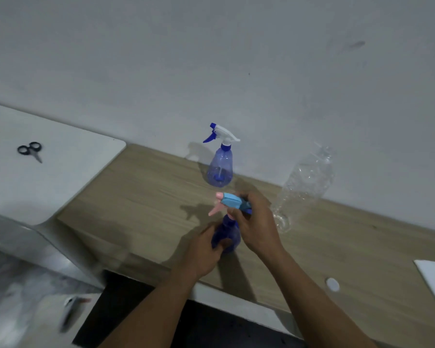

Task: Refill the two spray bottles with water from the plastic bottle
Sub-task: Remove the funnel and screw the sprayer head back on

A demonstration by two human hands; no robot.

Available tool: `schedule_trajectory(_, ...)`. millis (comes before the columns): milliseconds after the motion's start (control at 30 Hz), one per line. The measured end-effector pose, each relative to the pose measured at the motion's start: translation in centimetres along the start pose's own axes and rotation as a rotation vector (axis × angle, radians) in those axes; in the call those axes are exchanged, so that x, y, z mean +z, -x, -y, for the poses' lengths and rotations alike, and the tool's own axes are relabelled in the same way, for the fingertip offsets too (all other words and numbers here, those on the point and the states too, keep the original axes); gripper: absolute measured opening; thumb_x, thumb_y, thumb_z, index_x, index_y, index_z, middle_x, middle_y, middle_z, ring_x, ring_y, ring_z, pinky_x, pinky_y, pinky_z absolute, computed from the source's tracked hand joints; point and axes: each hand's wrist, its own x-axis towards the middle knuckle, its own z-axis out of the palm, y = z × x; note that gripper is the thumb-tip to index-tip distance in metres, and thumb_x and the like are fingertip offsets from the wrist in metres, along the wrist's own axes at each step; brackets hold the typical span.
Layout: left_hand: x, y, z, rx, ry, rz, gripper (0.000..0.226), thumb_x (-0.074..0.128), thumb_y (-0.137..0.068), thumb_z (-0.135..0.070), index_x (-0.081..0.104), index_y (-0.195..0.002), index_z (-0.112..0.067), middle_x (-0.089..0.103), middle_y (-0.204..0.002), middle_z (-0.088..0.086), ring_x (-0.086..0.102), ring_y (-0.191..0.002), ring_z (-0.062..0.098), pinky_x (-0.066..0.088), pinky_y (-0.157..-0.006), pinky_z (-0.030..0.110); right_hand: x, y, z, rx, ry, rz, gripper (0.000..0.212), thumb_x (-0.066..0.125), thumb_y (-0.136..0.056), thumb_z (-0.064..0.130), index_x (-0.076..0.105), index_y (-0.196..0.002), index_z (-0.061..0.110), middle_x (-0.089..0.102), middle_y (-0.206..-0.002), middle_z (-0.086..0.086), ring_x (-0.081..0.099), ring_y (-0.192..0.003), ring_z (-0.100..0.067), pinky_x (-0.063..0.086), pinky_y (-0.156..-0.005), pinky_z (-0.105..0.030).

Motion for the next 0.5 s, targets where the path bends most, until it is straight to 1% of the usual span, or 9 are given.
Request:
schedule_trajectory(67, 0.2, 0.0, 0.3, 0.002, 0.015, -0.009, 0.027, 0.068, -0.09, -0.032, 0.059, -0.116, -0.029, 0.067, -0.107, -0.01, 0.061, -0.094, 0.01, 0.037, -0.07, 0.003, 0.2, 0.3, -0.6, 0.02, 0.044, 0.025, 0.039, 0.072, -0.089, 0.012, 0.048, -0.093, 0.043, 0.063, -0.09, 0.015, 0.057, -0.083, 0.015, 0.04, -0.068, -0.005)
schedule_trajectory(133, 0.3, 0.0, 0.4, 0.004, 0.021, -0.023, 0.025, 0.068, -0.09, -0.031, 0.059, -0.113, -0.028, 0.067, -0.106, -0.008, 0.061, -0.093, 0.012, 0.036, -0.068, 0.006, 0.0, 0.2, -0.9, 0.009, 0.074, 0.049, 0.036, 0.072, -0.089, 0.014, 0.05, -0.089, 0.043, 0.063, -0.084, 0.018, 0.057, -0.078, 0.015, 0.039, -0.064, -0.005)
schedule_trajectory(200, 0.4, 0.1, 0.5, 0.016, 0.016, -0.039, 0.031, 0.068, -0.09, -0.029, 0.059, -0.119, -0.025, 0.066, -0.113, -0.004, 0.061, -0.099, 0.014, 0.037, -0.072, 0.007, -0.1, -0.2, -1.3, -0.031, 0.146, 0.102, 0.029, 0.072, -0.088, 0.015, 0.057, -0.094, 0.039, 0.063, -0.083, 0.018, 0.056, -0.076, 0.016, 0.039, -0.064, -0.003)
schedule_trajectory(233, 0.5, 0.1, 0.5, 0.023, 0.014, -0.042, 0.037, 0.068, -0.09, -0.027, 0.058, -0.125, -0.022, 0.065, -0.119, -0.004, 0.06, -0.104, 0.014, 0.037, -0.076, 0.007, 0.0, -0.4, -1.4, -0.046, 0.183, 0.134, 0.026, 0.072, -0.087, 0.015, 0.061, -0.1, 0.035, 0.065, -0.087, 0.016, 0.057, -0.077, 0.012, 0.04, -0.067, -0.003)
schedule_trajectory(267, 0.5, 0.0, 0.5, 0.028, 0.016, -0.042, 0.043, 0.068, -0.09, -0.027, 0.056, -0.131, -0.022, 0.062, -0.125, -0.004, 0.058, -0.109, 0.013, 0.037, -0.081, 0.009, 0.1, -0.5, -1.6, -0.063, 0.218, 0.159, 0.027, 0.072, -0.087, 0.016, 0.064, -0.107, 0.032, 0.067, -0.094, 0.013, 0.059, -0.082, 0.007, 0.042, -0.072, -0.005)
schedule_trajectory(333, 0.5, -0.1, 0.5, 0.029, 0.031, -0.042, 0.05, 0.068, -0.09, -0.027, 0.051, -0.137, -0.025, 0.059, -0.133, -0.005, 0.055, -0.117, 0.011, 0.037, -0.091, 0.014, 0.4, -0.7, -2.0, -0.108, 0.274, 0.185, 0.035, 0.071, -0.087, 0.016, 0.064, -0.118, 0.031, 0.07, -0.107, 0.008, 0.064, -0.095, -0.007, 0.051, -0.083, -0.022)
schedule_trajectory(367, 0.5, -0.1, 0.6, 0.027, 0.036, -0.043, 0.05, 0.068, -0.09, -0.027, 0.05, -0.138, -0.028, 0.058, -0.134, -0.006, 0.054, -0.118, 0.011, 0.038, -0.094, 0.016, 0.4, -0.6, -2.1, -0.128, 0.278, 0.184, 0.037, 0.071, -0.088, 0.016, 0.063, -0.12, 0.032, 0.07, -0.11, 0.008, 0.065, -0.098, -0.011, 0.052, -0.085, -0.027)
schedule_trajectory(400, 0.5, -0.1, 0.6, 0.025, 0.037, -0.044, 0.05, 0.068, -0.09, -0.027, 0.05, -0.137, -0.029, 0.057, -0.135, -0.006, 0.054, -0.119, 0.01, 0.038, -0.095, 0.017, 0.4, -0.5, -2.1, -0.14, 0.269, 0.187, 0.036, 0.071, -0.088, 0.017, 0.063, -0.119, 0.033, 0.069, -0.109, 0.01, 0.065, -0.098, -0.011, 0.052, -0.085, -0.026)
schedule_trajectory(500, 0.6, 0.0, 0.7, 0.039, 0.045, -0.044, 0.05, 0.067, -0.09, -0.026, 0.051, -0.138, -0.028, 0.056, -0.135, -0.008, 0.053, -0.12, 0.007, 0.039, -0.099, 0.017, -0.1, 0.3, -2.0, -0.159, 0.255, 0.199, 0.027, 0.072, -0.089, 0.02, 0.06, -0.103, 0.039, 0.065, -0.093, 0.019, 0.06, -0.084, 0.0, 0.042, -0.073, -0.007)
